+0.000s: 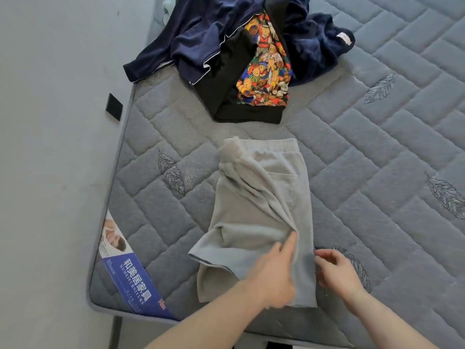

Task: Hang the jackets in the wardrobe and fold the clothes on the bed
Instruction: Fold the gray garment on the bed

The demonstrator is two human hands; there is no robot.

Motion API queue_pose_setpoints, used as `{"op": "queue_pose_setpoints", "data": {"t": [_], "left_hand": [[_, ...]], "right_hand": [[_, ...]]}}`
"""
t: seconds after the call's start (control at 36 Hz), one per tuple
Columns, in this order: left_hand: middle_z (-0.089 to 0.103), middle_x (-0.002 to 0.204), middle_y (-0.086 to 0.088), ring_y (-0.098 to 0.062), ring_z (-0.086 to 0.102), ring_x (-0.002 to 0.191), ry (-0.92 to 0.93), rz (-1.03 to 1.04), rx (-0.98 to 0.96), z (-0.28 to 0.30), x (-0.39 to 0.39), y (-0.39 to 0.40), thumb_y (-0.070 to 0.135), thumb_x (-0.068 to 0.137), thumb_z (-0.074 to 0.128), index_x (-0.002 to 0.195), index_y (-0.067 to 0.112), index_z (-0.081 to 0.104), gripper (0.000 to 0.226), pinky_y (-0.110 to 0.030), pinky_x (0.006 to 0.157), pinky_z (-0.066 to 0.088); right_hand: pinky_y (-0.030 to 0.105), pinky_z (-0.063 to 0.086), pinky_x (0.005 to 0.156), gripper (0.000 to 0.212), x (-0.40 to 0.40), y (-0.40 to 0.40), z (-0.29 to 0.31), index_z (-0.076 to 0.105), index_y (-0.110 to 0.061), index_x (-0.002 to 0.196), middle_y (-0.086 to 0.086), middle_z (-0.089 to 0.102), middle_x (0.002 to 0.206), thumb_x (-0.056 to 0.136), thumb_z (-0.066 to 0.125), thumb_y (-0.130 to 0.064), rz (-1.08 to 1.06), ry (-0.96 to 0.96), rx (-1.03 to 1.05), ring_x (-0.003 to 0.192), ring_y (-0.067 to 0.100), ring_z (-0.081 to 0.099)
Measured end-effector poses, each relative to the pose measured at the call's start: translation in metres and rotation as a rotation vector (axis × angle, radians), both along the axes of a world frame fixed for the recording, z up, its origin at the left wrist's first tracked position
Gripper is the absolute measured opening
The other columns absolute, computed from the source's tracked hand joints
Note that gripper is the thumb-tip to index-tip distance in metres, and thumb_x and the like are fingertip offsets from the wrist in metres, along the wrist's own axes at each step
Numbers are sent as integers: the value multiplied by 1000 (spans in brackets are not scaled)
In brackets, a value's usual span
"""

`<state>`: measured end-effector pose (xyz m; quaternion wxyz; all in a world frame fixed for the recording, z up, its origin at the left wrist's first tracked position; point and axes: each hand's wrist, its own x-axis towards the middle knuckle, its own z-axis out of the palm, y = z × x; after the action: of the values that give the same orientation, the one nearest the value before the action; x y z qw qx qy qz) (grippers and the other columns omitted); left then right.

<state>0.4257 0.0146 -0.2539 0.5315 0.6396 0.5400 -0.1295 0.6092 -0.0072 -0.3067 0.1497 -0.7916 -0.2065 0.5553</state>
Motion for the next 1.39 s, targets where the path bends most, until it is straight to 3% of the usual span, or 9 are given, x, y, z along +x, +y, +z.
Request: {"op": "queue_pose_setpoints", "data": {"t": [0.11,0.25,0.39,0.53,0.64,0.83,1.03,1.19,1.39], "left_hand": [[31,157,-7,-29,38,144,23,-98,-194,-27,9,-9,35,88,68,163,28,8,96,-34,118,34],[49,131,8,-17,58,111,83,181,26,-39,-16,-12,41,87,64,137,29,54,52,-33,102,46],[45,126,7,-20,47,115,300,345,482,-37,-73,-16,33,77,67,128,29,51,53,-37,97,41],[42,140,5,-24,40,132,557,387,324,-40,-114,-34,50,76,72,144,31,38,78,-45,105,38],[68,94,14,-22,65,95,394,526,294,-45,-125,-49,42,89,67,98,35,55,17,-40,80,49],[62,80,22,-2,58,68,179,589,224,-44,-90,-70,40,73,56,87,39,48,15,-27,56,44],[52,112,5,-24,53,108,369,900,379,-59,-97,-54,39,72,77,107,28,52,45,-42,94,43],[47,137,-4,-31,46,131,374,965,-107,-68,-115,-44,77,57,79,138,22,42,105,-44,106,41],[76,81,0,-20,73,77,-79,1168,-399,-72,-89,-42,13,58,65,93,13,70,35,-40,66,61]], "right_hand": [[35,51,65,11,8,1,2,66,-8,109,7,69,94,99,61,-8,-21,-6,23,70,24,64],[32,51,64,21,7,-3,-3,65,-12,115,7,71,106,96,69,-21,20,70,-14,81,25,69],[27,51,82,27,-15,-17,-13,67,-18,103,0,73,96,84,82,-29,208,43,-5,88,15,69],[21,42,64,28,-36,-17,-16,58,-30,86,-12,67,80,79,83,-40,346,-41,-4,77,5,64],[31,38,65,19,-38,-11,-13,56,-23,71,-9,64,67,84,69,-25,404,-140,52,73,16,60],[36,38,64,19,-5,-13,-1,57,-20,70,-3,63,67,87,64,-17,231,-298,120,71,23,58],[31,44,78,22,7,-18,-7,61,-23,99,-6,68,95,82,74,-23,404,-192,-25,92,20,64],[33,45,77,28,-15,-26,-10,54,-20,108,0,66,98,87,72,-26,369,-160,-84,94,24,65],[22,31,39,22,-38,-31,-11,52,-7,71,9,52,49,83,44,9,200,79,-231,37,18,46]]}}
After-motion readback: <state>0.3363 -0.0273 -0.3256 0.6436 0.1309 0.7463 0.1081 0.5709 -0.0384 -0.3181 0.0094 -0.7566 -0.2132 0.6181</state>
